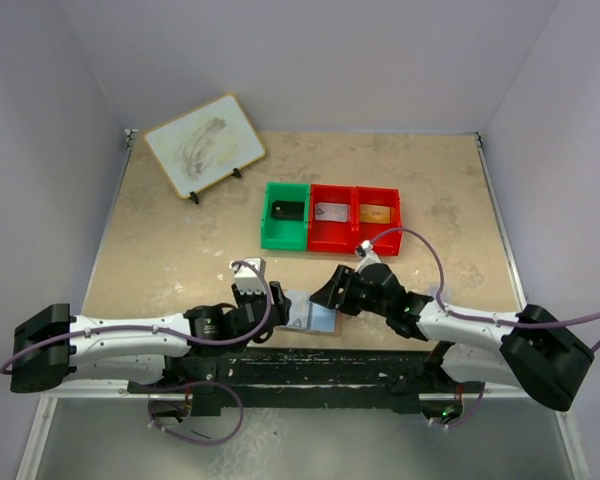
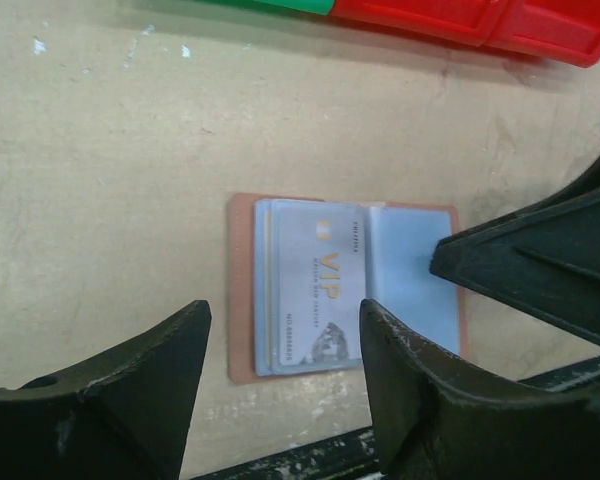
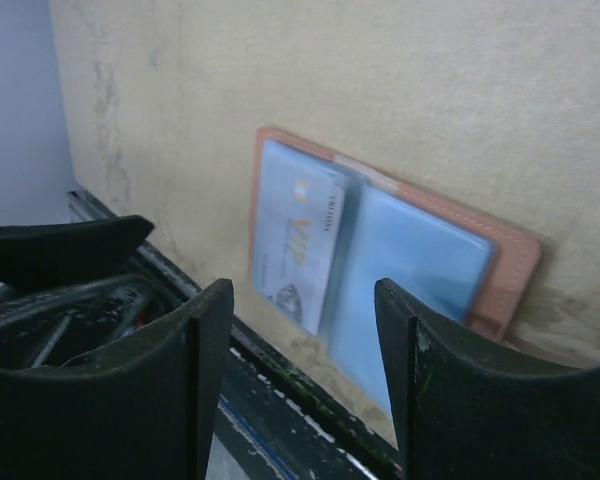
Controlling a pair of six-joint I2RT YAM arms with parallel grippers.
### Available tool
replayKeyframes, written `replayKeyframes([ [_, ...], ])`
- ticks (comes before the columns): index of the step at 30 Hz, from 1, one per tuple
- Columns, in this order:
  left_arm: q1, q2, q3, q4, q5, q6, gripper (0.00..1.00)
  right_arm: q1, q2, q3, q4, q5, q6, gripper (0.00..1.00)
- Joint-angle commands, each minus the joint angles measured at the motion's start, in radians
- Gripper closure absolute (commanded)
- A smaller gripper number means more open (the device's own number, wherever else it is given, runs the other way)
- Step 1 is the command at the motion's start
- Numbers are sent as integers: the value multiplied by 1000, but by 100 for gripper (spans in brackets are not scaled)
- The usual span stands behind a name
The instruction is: Take the credit cards out of the card holder
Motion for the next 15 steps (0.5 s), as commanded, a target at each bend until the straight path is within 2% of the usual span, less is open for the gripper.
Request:
replayKeyframes([
  [1,24,-21,0,157,118,47,39,35,-7,16,124,-20,46,40],
  [10,79,2,16,140,182,-6,37,61,43,24,150,-21,62,44],
  [15,162,27,16,124,270,-55,43,66,77,-29,249,-50,87,48],
])
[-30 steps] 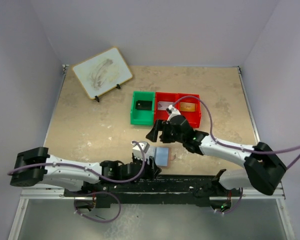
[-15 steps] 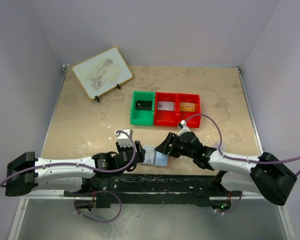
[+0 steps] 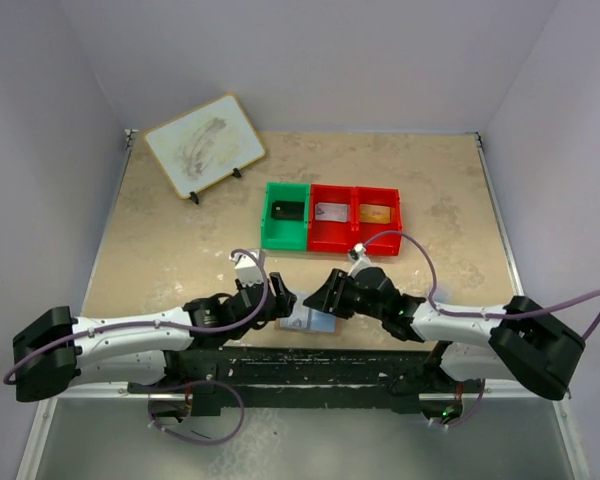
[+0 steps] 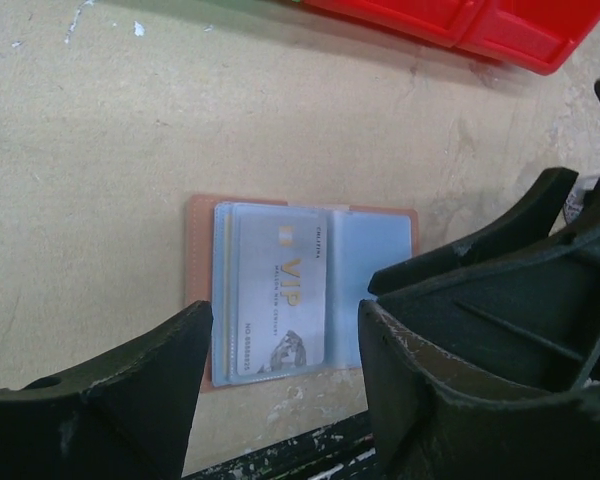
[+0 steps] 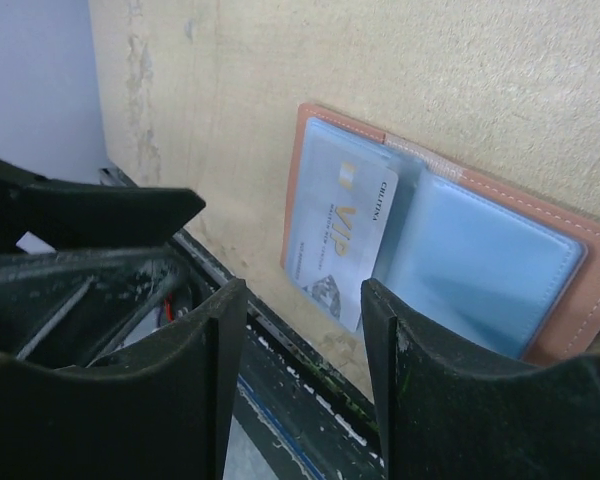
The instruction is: Take the credit cards out of the card holder
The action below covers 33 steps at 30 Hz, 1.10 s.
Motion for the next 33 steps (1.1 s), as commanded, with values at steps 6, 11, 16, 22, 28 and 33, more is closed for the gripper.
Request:
replayKeyframes([
  [6,53,97,83,1,104,2,47,7,91,-39,206,-78,34,53],
  [11,53,137,151,-25,159,88,52,10,111,-51,237,-56,55,55],
  [16,53,176,197,-100,159,141,59,10,112,-70,228,-21,68,57],
  [22,53,207,183,-71,166,123,60,9,145,-62,225,-31,60,58],
  [28,53,303,242,-106,173,134,61,10,188,-46,243,-47,52,58],
  [33,53,313,245,-137,125,125,66,10,181,-48,245,-28,65,59],
])
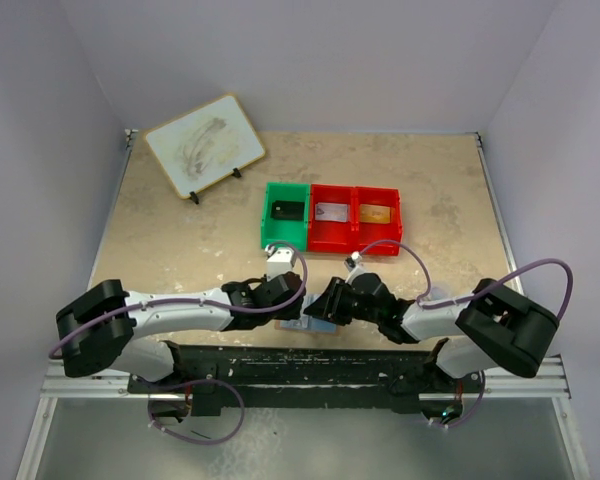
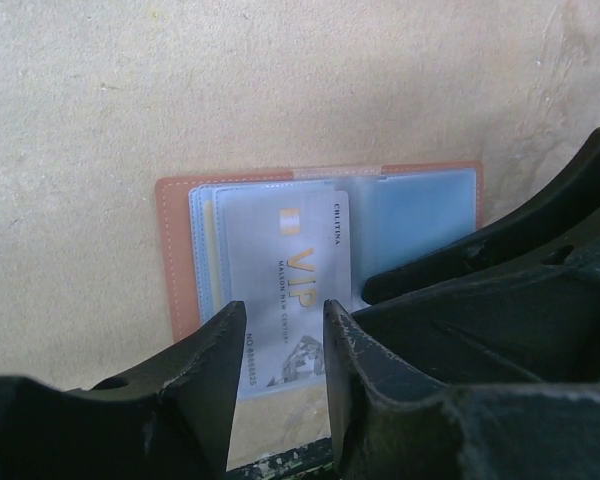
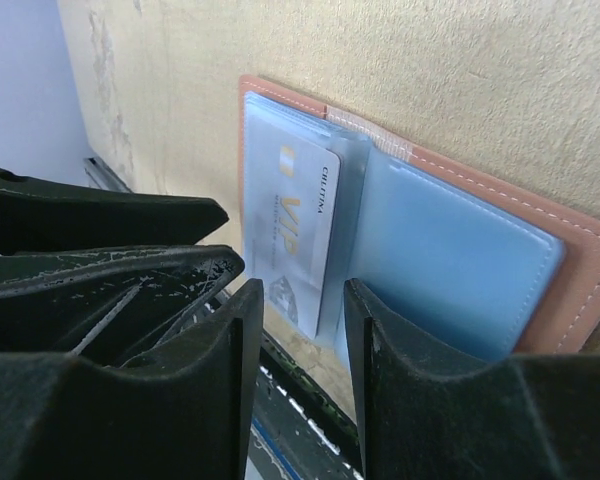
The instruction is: Take the credit cards out of the card holder
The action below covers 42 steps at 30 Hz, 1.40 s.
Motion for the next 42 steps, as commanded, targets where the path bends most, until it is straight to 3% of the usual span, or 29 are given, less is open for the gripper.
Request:
replayKeyframes([
  [1,1,-10,30,-9,-32,17,66,6,-8,15,21,27,12,59],
  [14,0,29,-28,4,-18,10,76,6,67,-14,114,-15,50,64],
  [28,-2,44,-42,-2,1,11,84,6,87,-14,145,-14,80,79],
  [35,-2,45,-43,1,-2,14,85,6,96,-22,194,-34,84,94],
  [42,-2,44,-42,-7,-10,15,86,6,72,-27,136,-9,92,96],
])
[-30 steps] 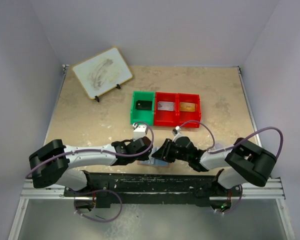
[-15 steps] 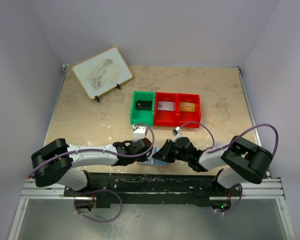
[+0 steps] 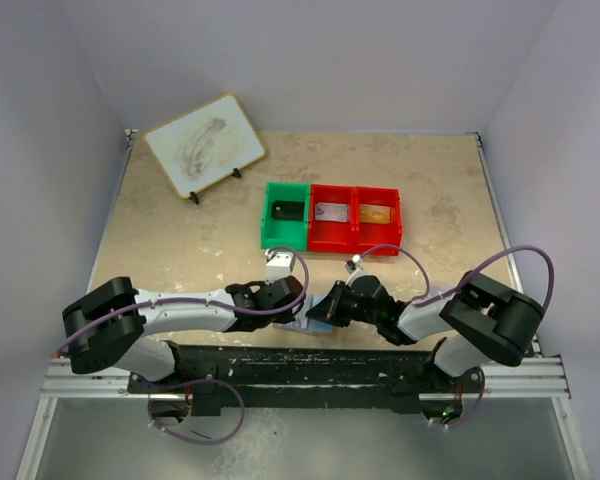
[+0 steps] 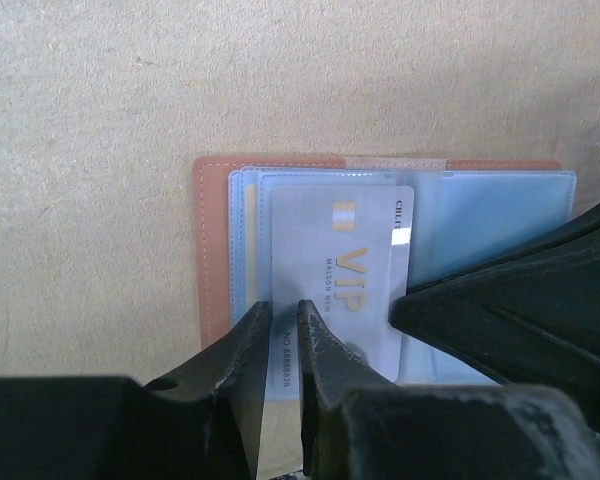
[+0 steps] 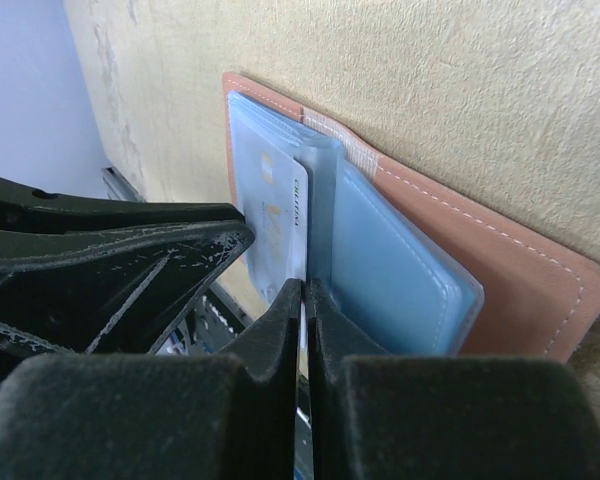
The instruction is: Take the credit cards out of the card holder
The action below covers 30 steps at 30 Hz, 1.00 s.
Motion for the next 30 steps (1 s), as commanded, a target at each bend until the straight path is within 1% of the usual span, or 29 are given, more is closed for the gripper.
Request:
replayKeyframes([
  [1,-2,4,-14,1,7,12,86,6,-31,-9,7,6,18,96],
  [8,-1,11,-11,21,18,15,86,-11,-115,-41,-48,18,16,97],
  [11,-2,19,-8,21,21,15,87,-14,-131,-41,-79,19,11,96],
  [17,-2,18,-11,20,23,15,87,-17,-145,-62,-87,24,22,95],
  [24,-2,10,-9,22,25,15,87,-20,-175,-78,-75,37,36,86],
  [27,-2,10,-10,26,31,17,87,-21,-176,-69,-73,36,32,80],
  [30,-2,10,-9,28,32,20,88,-23,-165,-60,-62,39,34,76],
])
